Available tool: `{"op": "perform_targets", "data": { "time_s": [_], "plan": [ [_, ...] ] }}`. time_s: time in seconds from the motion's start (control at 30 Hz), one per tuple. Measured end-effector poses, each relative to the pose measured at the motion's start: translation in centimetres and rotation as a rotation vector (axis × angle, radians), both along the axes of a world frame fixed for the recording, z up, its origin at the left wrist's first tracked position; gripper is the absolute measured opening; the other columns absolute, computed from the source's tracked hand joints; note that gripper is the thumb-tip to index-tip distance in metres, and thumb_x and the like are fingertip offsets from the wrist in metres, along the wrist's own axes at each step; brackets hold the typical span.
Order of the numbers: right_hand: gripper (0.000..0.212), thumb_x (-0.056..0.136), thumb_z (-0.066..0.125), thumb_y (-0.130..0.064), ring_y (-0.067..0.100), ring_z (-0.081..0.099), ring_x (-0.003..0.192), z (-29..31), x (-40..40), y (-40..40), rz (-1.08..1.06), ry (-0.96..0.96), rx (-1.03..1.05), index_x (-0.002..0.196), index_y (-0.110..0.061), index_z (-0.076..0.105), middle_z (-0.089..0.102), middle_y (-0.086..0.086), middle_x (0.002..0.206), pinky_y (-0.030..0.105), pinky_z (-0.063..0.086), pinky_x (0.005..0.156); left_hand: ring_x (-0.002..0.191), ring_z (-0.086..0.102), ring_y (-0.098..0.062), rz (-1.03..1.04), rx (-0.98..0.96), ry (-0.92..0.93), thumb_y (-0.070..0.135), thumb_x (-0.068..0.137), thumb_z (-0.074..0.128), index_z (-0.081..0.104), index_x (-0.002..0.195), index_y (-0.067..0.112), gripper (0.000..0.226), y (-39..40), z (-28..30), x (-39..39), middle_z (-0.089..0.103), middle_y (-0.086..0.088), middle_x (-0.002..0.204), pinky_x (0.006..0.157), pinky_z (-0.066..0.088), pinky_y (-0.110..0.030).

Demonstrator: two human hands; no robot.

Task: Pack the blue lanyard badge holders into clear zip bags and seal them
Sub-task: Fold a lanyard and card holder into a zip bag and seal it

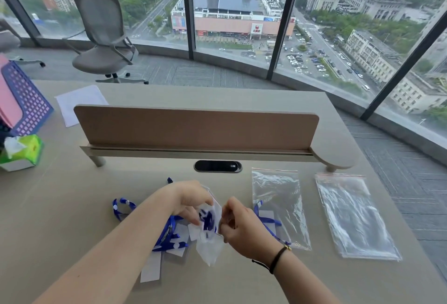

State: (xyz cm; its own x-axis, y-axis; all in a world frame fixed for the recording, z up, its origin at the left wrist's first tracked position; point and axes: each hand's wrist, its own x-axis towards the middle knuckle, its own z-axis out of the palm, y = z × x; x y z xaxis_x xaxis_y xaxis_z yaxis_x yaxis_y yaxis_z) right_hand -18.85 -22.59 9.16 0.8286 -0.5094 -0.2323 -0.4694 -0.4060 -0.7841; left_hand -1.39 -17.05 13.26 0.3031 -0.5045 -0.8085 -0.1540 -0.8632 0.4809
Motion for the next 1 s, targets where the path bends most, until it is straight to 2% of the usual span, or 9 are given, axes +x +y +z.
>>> {"op": "perform_targets", "data": {
  "time_s": [0.1, 0.23, 0.37, 0.47, 0.57, 0.67, 0.73, 0.8, 1.0],
  "plan": [
    [0.017, 0.082, 0.051, -0.017, 0.026, 0.063, 0.073, -0.2, -0.1, -0.3, -0.064, 0.019, 0.043, 0.081, -0.031, 0.040, 0.062, -0.001, 0.078, 0.042, 0.055, 0.067, 0.091, 0.074, -0.025, 0.039, -0.041, -0.061, 0.016, 0.101, 0.053, 0.050, 0.140, 0.012, 0.040, 0.2, -0.1, -0.1, 0.053, -0.021, 0.140, 0.077, 0.064, -0.033],
    [0.022, 0.081, 0.051, -0.019, 0.024, 0.067, 0.069, -0.4, -0.1, -0.4, -0.149, -0.005, 0.106, 0.082, -0.037, 0.039, 0.065, 0.002, 0.083, 0.044, 0.058, 0.069, 0.104, 0.066, -0.028, -0.049, -0.132, -0.242, 0.018, 0.100, 0.053, 0.058, 0.115, 0.012, 0.017, 1.0, -0.2, -0.2, 0.064, -0.013, 0.122, 0.088, 0.059, -0.044],
    [0.027, 0.087, 0.053, -0.002, 0.024, 0.071, 0.062, -0.2, 0.1, -0.7, -0.256, -0.116, 0.257, 0.097, -0.026, 0.044, 0.065, 0.011, 0.082, 0.044, 0.061, 0.068, 0.113, 0.058, -0.007, -0.172, -0.352, -0.364, 0.046, 0.092, 0.063, 0.065, 0.122, 0.033, 0.033, 3.3, -0.7, -0.6, 0.060, 0.010, 0.130, 0.096, 0.050, -0.030],
    [0.037, 0.089, 0.054, 0.003, 0.025, 0.072, 0.064, 0.3, 0.6, -0.9, -0.358, -0.188, 0.416, 0.112, -0.024, 0.045, 0.061, 0.014, 0.084, 0.042, 0.062, 0.070, 0.130, 0.038, -0.004, -0.206, -0.511, -0.422, 0.067, 0.074, 0.073, 0.068, 0.108, 0.044, 0.041, 5.3, -1.4, -1.9, 0.041, 0.018, 0.137, 0.106, 0.039, -0.031],
    [0.050, 0.087, 0.053, 0.008, 0.029, 0.073, 0.069, 0.6, 1.2, -0.8, -0.434, -0.239, 0.542, 0.123, -0.025, 0.042, 0.061, 0.022, 0.089, 0.042, 0.062, 0.071, 0.139, 0.018, -0.005, -0.225, -0.513, -0.504, 0.064, 0.068, 0.080, 0.072, 0.101, 0.041, 0.041, 6.5, -2.6, -2.6, 0.022, 0.018, 0.147, 0.109, 0.032, -0.031],
    [0.063, 0.085, 0.053, 0.008, 0.032, 0.073, 0.073, 0.5, 1.3, -0.8, -0.426, -0.261, 0.597, 0.130, -0.034, 0.040, 0.062, 0.029, 0.095, 0.039, 0.061, 0.071, 0.123, 0.042, -0.001, -0.154, -0.589, -0.566, 0.044, 0.082, 0.078, 0.076, 0.091, 0.034, 0.014, 7.2, -3.4, -2.4, 0.035, 0.021, 0.142, 0.103, 0.036, -0.025],
    [0.068, 0.086, 0.055, 0.007, 0.030, 0.073, 0.072, 0.5, 1.1, -0.8, -0.405, -0.266, 0.621, 0.134, -0.037, 0.037, 0.060, 0.025, 0.087, 0.037, 0.061, 0.071, 0.088, 0.056, 0.006, -0.157, -0.669, -0.545, 0.035, 0.089, 0.074, 0.076, 0.084, 0.030, 0.008, 7.5, -3.2, -2.1, 0.062, 0.023, 0.105, 0.084, 0.046, -0.023],
    [0.071, 0.087, 0.062, 0.002, 0.028, 0.072, 0.072, 0.5, 0.8, -1.0, -0.398, -0.277, 0.656, 0.138, -0.037, 0.032, 0.059, 0.015, 0.082, 0.038, 0.061, 0.072, 0.066, 0.058, -0.002, -0.206, -0.684, -0.505, 0.029, 0.094, 0.069, 0.075, 0.084, 0.025, 0.013, 7.8, -2.8, -2.0, 0.067, 0.011, 0.072, 0.066, 0.049, -0.025],
    [0.103, 0.057, 0.091, -0.045, 0.015, 0.062, 0.097, 0.5, -0.3, -3.4, -0.413, -0.158, 0.360, 0.141, -0.045, 0.031, 0.054, -0.003, 0.112, 0.027, 0.053, 0.078, 0.085, 0.071, 0.000, -0.177, -0.750, -0.426, 0.022, 0.097, 0.065, 0.067, 0.119, 0.033, 0.025, 8.5, -2.1, -1.0, 0.077, 0.018, 0.088, 0.080, 0.055, -0.018]
  ]
}}
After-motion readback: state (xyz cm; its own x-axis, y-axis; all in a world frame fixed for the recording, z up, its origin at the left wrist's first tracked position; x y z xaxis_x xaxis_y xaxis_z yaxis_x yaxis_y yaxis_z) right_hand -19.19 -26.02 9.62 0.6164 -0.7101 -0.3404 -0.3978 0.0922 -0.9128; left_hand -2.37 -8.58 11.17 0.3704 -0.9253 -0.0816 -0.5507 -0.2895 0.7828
